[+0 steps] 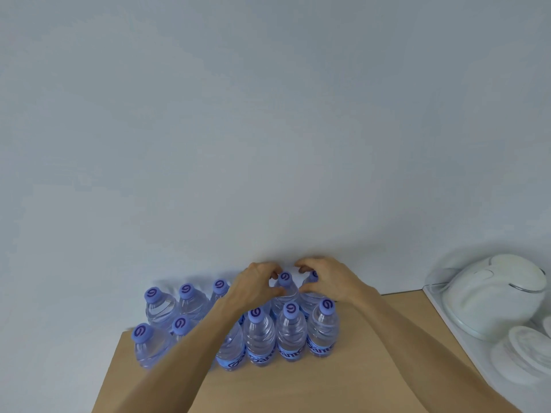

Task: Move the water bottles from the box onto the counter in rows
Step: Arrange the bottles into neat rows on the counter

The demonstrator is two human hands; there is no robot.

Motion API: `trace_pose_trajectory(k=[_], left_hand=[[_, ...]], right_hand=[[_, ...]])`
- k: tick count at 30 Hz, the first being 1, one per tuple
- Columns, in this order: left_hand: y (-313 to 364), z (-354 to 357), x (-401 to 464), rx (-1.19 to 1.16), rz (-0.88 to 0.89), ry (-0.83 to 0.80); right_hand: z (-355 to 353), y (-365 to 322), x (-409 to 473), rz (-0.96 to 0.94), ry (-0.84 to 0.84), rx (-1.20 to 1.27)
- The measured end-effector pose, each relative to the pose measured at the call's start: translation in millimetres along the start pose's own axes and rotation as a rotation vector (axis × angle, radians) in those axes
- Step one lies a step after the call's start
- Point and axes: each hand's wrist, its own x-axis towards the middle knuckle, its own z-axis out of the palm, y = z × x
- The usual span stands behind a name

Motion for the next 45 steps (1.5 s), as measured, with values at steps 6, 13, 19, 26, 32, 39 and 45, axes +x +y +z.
trace_pose_trajectory(k=[6, 13, 19, 26, 32, 39, 45], left_hand=[[9, 9, 10, 0.030, -0.066, 0.031], [5, 9, 10, -0.038, -0.006, 0.043], [6, 9, 9, -0.040, -0.013, 0.027], [5, 9, 8, -0.061, -0.048, 0.034], [5, 9, 6, -0.067, -0.047, 0.041], [4, 9, 8, -0.064, -0.054, 0.025], [2, 9, 7, -0.071, -0.056, 0.030]], right_hand=[[-7, 27, -9, 0.068, 0.079, 0.072], [-3, 30, -5, -0.020, 0.080, 0.085], [-3, 32, -5, 0.009, 0.044, 0.104], [-1, 21, 0, 0.034, 0.103, -0.063], [-2, 16, -2, 0.052, 0.035, -0.049], [-12, 21, -2, 0.027, -0.036, -0.016], [-1, 16, -1, 0.108, 0.081, -0.128]])
